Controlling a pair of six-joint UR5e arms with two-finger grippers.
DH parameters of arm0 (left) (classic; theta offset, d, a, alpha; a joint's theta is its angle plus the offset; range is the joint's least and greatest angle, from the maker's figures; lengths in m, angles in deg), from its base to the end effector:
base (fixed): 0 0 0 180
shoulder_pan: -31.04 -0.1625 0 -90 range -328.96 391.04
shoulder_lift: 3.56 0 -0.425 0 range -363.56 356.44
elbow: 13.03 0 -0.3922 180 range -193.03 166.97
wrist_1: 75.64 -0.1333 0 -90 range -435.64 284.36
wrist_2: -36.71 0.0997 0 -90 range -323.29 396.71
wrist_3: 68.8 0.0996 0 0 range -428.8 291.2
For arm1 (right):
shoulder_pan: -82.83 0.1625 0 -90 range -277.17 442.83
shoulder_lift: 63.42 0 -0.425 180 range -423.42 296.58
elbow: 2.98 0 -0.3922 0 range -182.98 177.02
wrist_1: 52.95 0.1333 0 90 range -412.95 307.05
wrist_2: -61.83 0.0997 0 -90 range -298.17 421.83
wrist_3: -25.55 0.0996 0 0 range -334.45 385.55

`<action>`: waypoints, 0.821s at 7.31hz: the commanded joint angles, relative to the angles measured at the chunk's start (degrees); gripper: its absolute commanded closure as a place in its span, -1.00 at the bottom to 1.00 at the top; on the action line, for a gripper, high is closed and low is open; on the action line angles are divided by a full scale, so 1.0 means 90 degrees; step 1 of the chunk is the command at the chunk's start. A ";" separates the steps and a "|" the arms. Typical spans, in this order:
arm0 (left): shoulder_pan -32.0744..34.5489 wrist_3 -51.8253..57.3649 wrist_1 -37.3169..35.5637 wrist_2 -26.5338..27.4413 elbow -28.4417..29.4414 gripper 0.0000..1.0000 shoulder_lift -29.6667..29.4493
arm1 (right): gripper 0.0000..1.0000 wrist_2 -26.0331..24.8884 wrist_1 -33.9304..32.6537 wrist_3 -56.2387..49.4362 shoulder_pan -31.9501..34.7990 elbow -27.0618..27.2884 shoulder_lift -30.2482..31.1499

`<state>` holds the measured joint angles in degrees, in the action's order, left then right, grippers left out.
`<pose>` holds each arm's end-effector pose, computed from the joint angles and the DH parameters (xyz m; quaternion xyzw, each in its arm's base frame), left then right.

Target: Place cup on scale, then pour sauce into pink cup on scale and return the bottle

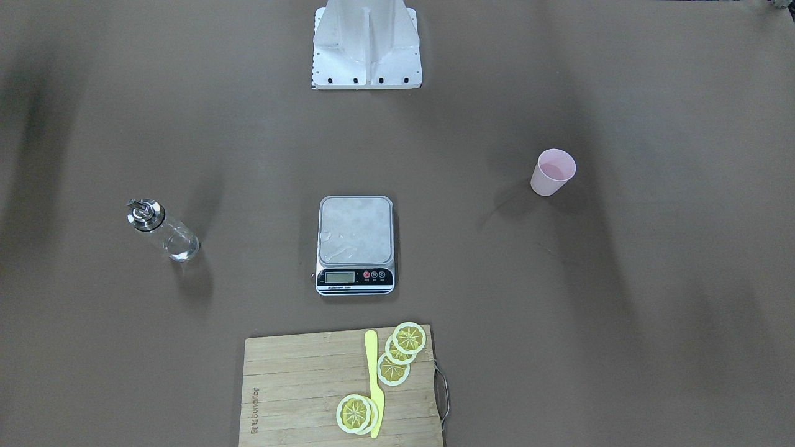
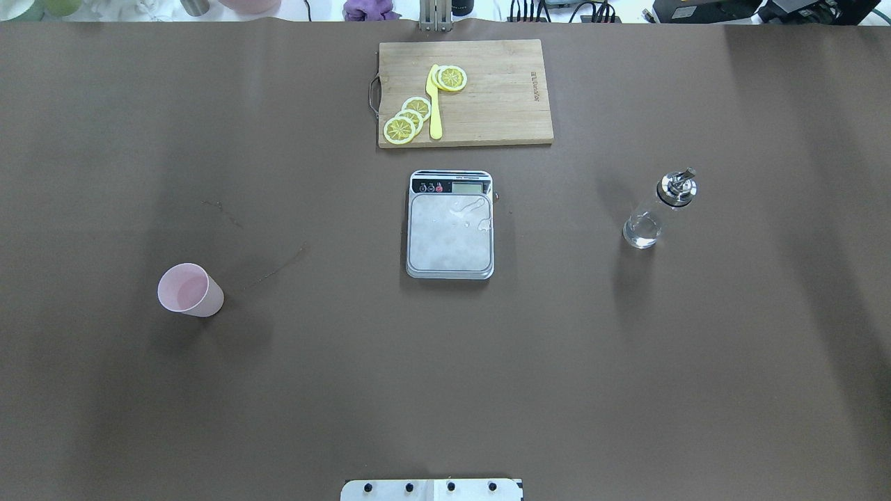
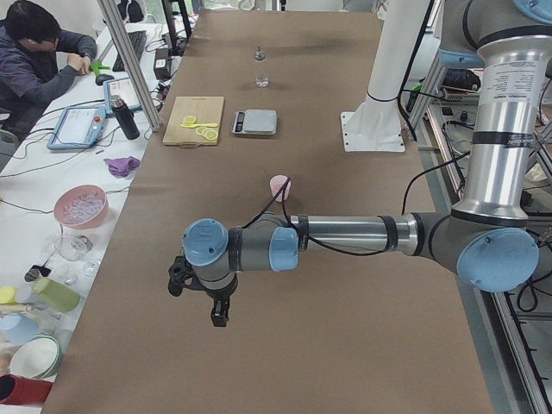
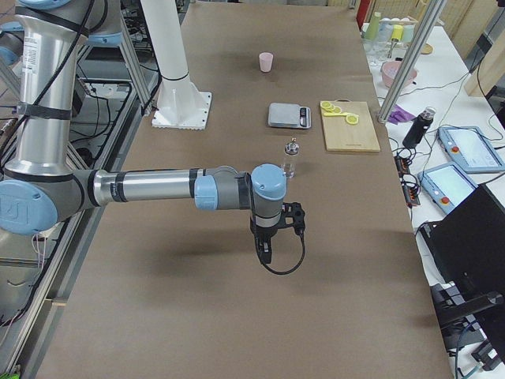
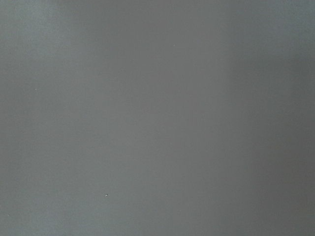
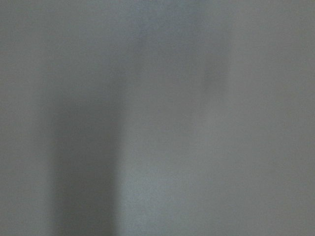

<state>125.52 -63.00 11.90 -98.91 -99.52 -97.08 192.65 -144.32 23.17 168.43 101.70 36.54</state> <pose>-0.1021 -0.5085 0.6605 0.0151 0.3878 0.0023 0.9216 0.0357 -0.4253 0.6182 0.0212 -0.3490 -0.0656 0.9346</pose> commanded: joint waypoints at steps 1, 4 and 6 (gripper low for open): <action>0.0000 0.0000 -0.0010 -0.0009 -0.0009 -0.96 0.0000 | -1.00 -0.0111 -0.0004 -0.0087 0.0000 0.0010 0.0035; 0.0000 0.0010 -0.0019 0.0039 0.0039 -0.96 0.0000 | -1.00 -0.0005 -0.0014 -0.0078 0.0000 0.0127 -0.0003; 0.0000 -0.0009 -0.0029 0.0030 0.0029 -0.96 0.0000 | -1.00 -0.0034 0.0044 -0.0010 -0.0019 0.0176 -0.0149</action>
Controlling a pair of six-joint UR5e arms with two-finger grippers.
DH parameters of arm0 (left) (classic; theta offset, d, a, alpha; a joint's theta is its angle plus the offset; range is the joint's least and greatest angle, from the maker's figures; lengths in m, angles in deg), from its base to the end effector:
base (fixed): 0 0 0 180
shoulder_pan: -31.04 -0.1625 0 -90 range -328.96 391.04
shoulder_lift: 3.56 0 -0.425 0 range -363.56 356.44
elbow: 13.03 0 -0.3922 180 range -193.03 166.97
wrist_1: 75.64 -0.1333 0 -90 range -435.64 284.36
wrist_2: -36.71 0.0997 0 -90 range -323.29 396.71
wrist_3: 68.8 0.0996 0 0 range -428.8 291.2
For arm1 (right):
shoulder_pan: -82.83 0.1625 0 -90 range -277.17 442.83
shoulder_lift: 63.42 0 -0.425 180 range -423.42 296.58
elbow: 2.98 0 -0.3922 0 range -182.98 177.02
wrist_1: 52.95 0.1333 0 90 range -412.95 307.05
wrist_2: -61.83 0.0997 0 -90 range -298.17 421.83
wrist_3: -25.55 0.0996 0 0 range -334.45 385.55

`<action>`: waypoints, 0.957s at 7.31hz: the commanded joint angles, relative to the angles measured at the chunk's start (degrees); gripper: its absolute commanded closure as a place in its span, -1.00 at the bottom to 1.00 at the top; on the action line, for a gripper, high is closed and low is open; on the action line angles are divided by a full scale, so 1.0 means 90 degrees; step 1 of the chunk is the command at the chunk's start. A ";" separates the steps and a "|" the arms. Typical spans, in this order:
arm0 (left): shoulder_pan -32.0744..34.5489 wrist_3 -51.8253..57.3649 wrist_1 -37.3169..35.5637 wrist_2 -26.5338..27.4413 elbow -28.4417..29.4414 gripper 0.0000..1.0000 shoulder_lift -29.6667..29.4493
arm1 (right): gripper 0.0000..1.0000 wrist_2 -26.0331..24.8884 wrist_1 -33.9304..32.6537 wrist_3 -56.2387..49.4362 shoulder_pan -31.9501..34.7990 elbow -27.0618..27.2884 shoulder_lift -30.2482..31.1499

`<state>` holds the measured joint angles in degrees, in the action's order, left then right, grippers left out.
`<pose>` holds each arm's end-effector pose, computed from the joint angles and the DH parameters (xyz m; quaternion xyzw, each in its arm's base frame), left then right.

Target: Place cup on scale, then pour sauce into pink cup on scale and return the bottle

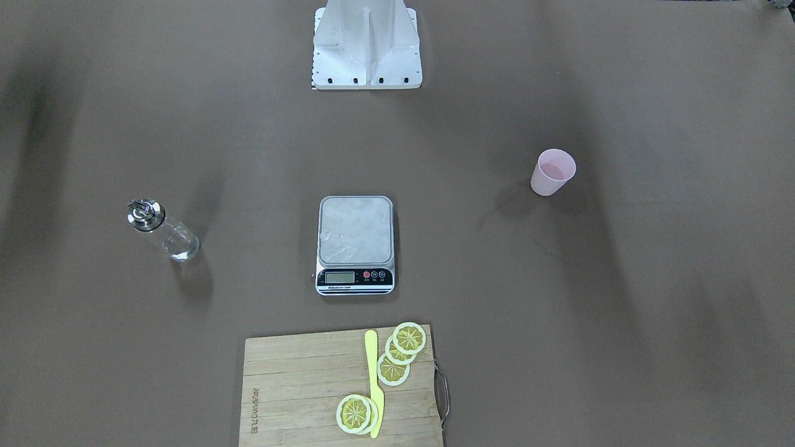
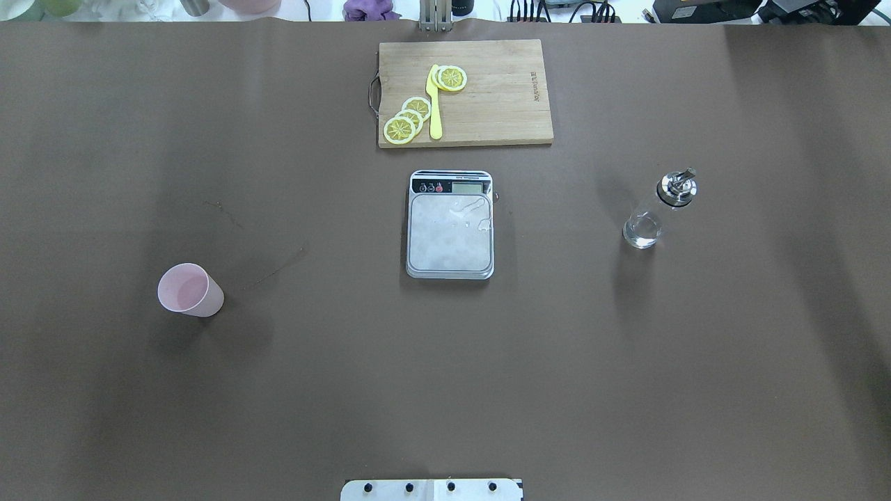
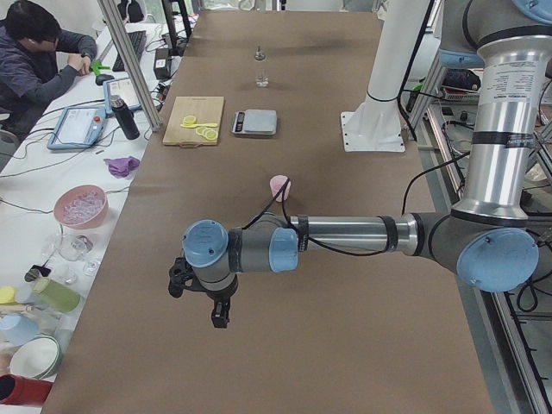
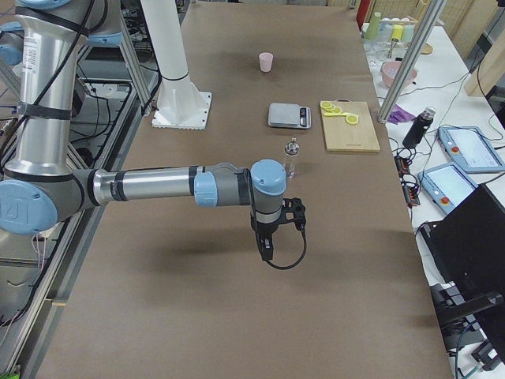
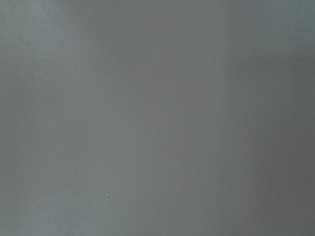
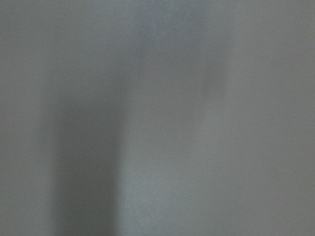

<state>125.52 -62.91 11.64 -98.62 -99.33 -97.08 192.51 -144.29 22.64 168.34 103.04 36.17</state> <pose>-0.1025 -0.5079 0.6629 0.0116 0.3858 0.0016 0.9225 0.0349 -0.4290 0.6040 0.0368 -0.3478 -0.0759 0.9338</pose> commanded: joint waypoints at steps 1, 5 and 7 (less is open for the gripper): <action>-0.0019 -0.0029 -0.0020 0.0017 -0.0011 -0.96 -0.0048 | -1.00 -0.0038 0.0070 0.0050 -0.0010 0.0027 -0.0177; -0.0039 -0.0233 0.0825 -0.0168 0.0201 -0.96 -0.0127 | -1.00 -0.0008 0.0061 0.0079 -0.0010 -0.0042 -0.0392; -0.0059 -0.0390 0.1286 -0.0372 0.0078 -0.96 -0.0166 | -1.00 -0.0008 0.0061 0.0069 -0.0010 -0.0042 -0.0383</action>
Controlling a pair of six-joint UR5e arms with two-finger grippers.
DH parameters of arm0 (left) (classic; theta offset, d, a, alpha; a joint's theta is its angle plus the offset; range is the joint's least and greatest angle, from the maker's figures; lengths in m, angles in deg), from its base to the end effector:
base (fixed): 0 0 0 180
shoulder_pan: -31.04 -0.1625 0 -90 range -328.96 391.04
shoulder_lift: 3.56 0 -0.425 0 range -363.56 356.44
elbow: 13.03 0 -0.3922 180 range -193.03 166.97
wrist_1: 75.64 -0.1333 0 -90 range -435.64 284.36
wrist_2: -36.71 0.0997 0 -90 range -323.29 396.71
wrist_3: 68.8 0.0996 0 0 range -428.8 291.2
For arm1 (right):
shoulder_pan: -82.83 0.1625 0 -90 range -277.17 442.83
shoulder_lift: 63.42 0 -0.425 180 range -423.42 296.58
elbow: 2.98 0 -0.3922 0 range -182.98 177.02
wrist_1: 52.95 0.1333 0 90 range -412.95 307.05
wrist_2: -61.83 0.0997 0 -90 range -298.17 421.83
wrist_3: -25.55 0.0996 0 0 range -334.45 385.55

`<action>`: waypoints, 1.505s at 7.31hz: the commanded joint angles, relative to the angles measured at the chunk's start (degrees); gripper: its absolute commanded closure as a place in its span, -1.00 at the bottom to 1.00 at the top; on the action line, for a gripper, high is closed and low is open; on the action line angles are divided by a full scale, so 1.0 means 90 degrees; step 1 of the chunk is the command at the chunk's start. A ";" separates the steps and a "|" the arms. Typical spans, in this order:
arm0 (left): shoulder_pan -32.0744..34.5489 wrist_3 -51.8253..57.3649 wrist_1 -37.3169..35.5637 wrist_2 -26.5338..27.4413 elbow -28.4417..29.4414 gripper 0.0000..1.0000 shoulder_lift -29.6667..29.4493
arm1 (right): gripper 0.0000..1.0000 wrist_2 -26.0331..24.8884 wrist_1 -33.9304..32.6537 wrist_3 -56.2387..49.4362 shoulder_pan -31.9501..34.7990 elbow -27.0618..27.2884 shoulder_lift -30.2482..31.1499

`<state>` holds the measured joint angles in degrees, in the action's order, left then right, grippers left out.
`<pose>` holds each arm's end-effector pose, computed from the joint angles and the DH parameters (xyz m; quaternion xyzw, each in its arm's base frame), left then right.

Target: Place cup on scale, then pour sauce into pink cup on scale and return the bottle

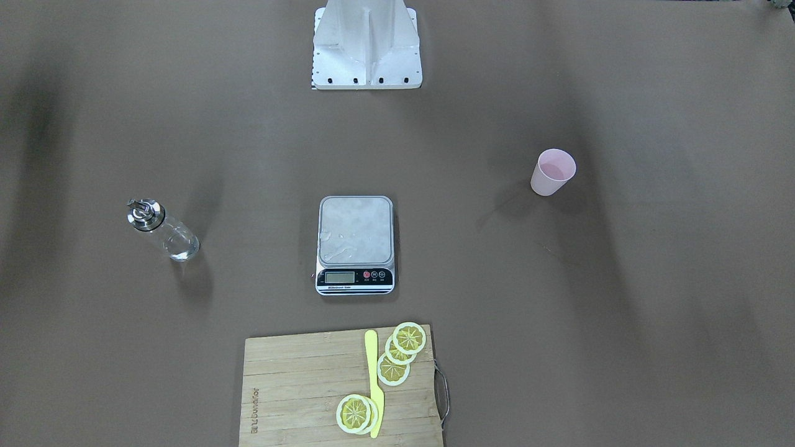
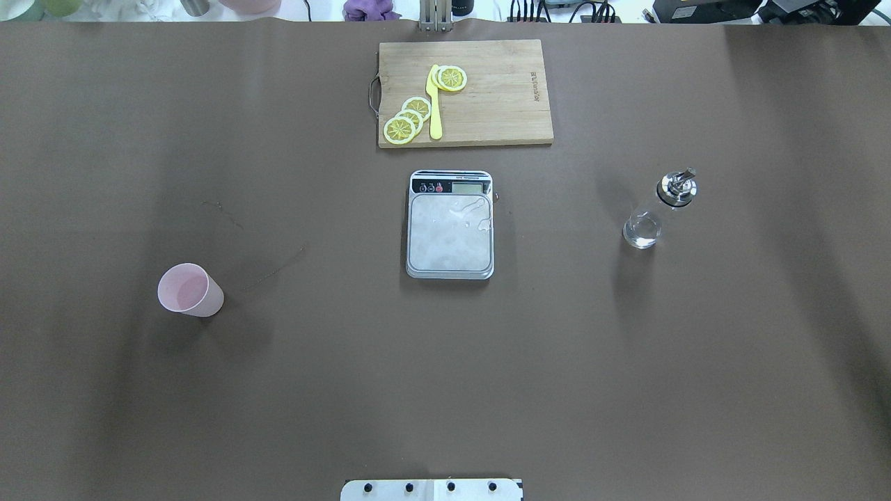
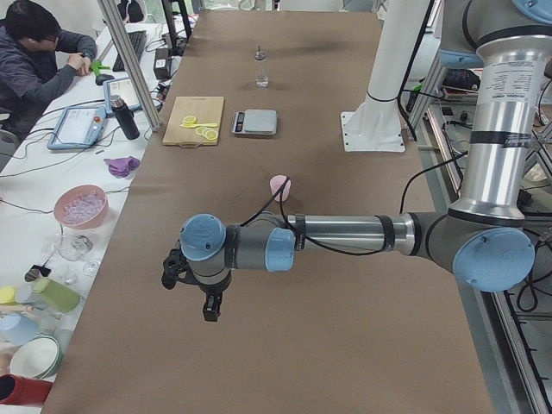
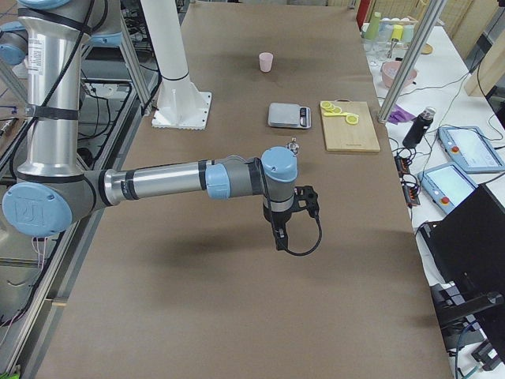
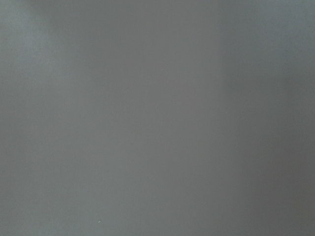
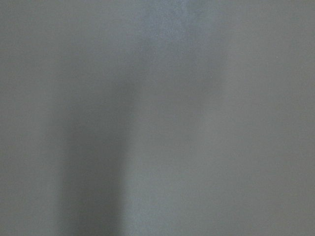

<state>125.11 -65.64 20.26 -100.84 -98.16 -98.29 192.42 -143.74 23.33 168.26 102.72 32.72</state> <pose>-0.0975 -0.5276 0.6439 0.0713 0.3989 0.0130 0.9141 0.0323 -0.4554 0.5795 0.0646 -0.3472 -0.0819 0.9320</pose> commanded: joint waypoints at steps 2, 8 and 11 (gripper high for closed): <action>-0.0013 -0.0600 0.0819 -0.0272 -0.0344 -0.96 -0.0225 | -1.00 0.0011 0.0009 -0.0007 0.0000 0.0013 -0.0009; -0.1289 -0.1770 0.1688 -0.0498 -0.1788 -0.98 -0.0110 | -1.00 0.0050 0.0009 0.0003 -0.0010 0.0033 -0.0146; -0.2702 -0.3155 0.1688 0.0695 -0.2354 -0.96 0.0007 | -1.00 0.0381 0.0019 0.0247 -0.0020 0.0062 -0.0127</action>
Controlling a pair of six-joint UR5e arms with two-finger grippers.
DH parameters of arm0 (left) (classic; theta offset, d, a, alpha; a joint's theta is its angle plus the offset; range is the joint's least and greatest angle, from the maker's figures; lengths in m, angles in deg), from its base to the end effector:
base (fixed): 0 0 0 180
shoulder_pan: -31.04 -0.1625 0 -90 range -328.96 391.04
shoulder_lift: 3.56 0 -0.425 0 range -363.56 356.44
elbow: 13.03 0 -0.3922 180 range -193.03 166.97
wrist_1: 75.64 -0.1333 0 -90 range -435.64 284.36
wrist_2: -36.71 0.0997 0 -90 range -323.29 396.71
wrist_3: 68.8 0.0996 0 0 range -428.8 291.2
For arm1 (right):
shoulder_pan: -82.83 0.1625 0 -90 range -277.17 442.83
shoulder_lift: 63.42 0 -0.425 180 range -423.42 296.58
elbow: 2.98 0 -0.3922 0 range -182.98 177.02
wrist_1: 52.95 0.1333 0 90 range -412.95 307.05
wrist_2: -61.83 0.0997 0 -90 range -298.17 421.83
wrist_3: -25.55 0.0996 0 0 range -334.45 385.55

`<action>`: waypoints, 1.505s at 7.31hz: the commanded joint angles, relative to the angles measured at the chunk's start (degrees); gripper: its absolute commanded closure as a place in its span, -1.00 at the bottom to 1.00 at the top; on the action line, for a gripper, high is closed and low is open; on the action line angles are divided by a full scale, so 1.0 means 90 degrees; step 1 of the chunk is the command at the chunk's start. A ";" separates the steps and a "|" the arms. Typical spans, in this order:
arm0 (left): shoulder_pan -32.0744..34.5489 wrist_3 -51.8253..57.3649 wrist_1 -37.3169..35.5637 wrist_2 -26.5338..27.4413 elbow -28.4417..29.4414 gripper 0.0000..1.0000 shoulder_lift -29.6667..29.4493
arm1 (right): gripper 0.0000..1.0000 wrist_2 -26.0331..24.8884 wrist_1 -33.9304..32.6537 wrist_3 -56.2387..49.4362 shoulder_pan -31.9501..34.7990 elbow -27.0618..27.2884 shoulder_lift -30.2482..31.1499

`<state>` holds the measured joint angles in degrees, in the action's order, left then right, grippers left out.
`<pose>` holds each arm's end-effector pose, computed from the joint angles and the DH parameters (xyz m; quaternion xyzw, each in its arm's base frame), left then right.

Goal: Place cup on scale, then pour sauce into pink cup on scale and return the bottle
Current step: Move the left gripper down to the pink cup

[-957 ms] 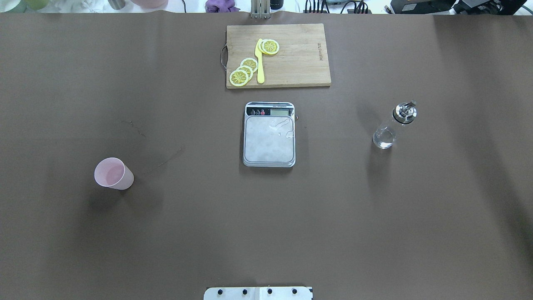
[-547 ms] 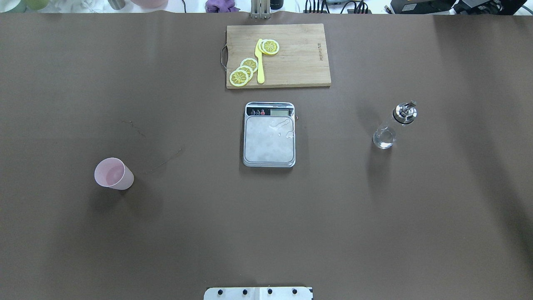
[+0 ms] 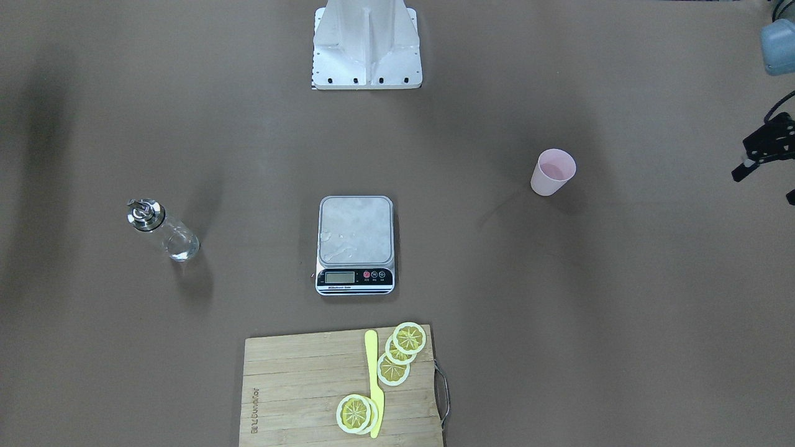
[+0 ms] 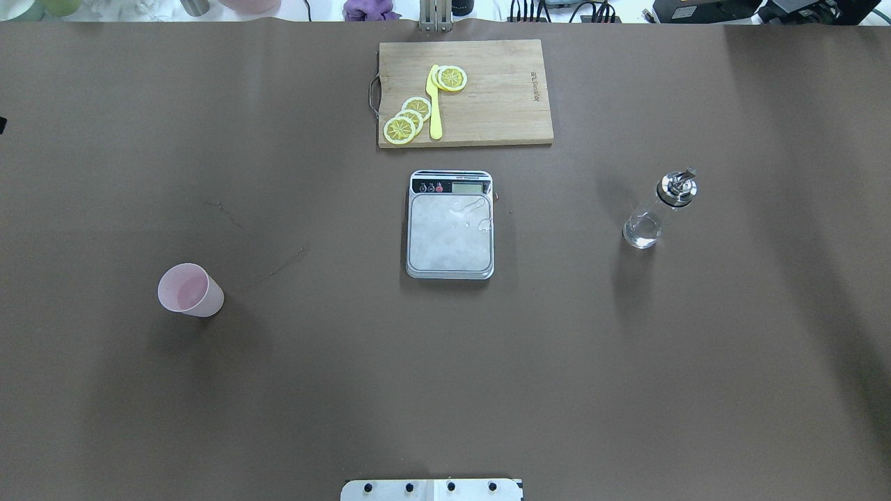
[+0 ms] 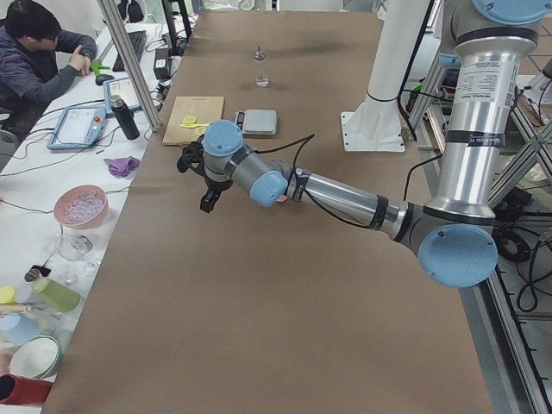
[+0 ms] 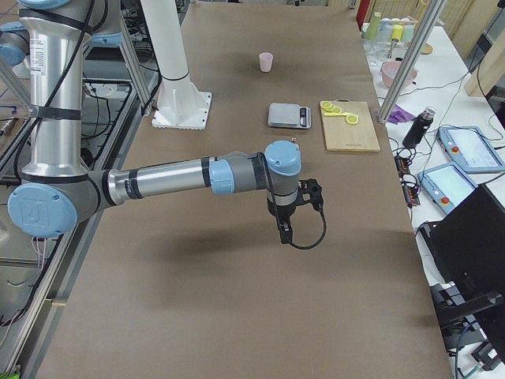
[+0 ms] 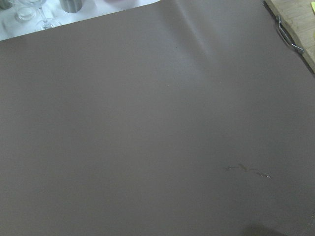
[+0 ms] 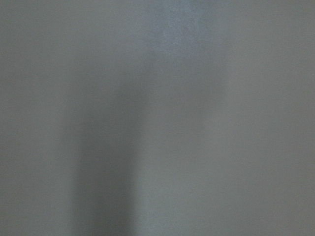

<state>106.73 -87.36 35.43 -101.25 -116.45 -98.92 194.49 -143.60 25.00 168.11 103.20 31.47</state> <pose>0.0736 -0.5285 0.4467 0.1905 0.4546 0.1066 0.8635 0.0277 -0.4637 0.5627 0.0731 -0.3651 -0.0763 0.9250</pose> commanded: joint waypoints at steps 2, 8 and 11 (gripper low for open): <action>-0.1667 -0.1772 0.0003 0.1362 -0.0403 -0.89 0.0038 | -1.00 0.0153 0.0003 0.0061 -0.0003 0.0009 0.0042; -0.2931 -0.2039 0.0003 0.1384 -0.0501 -0.74 0.0087 | -1.00 0.0172 0.0003 0.0051 -0.0003 0.0019 0.0072; -0.3291 -0.2019 0.0051 0.1394 -0.0491 -0.30 0.0107 | -1.00 0.0172 0.0003 0.0051 -0.0003 0.0010 0.0082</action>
<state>78.62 -105.58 35.60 -88.72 -120.87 -98.02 196.04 -143.57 25.46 168.08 103.33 32.18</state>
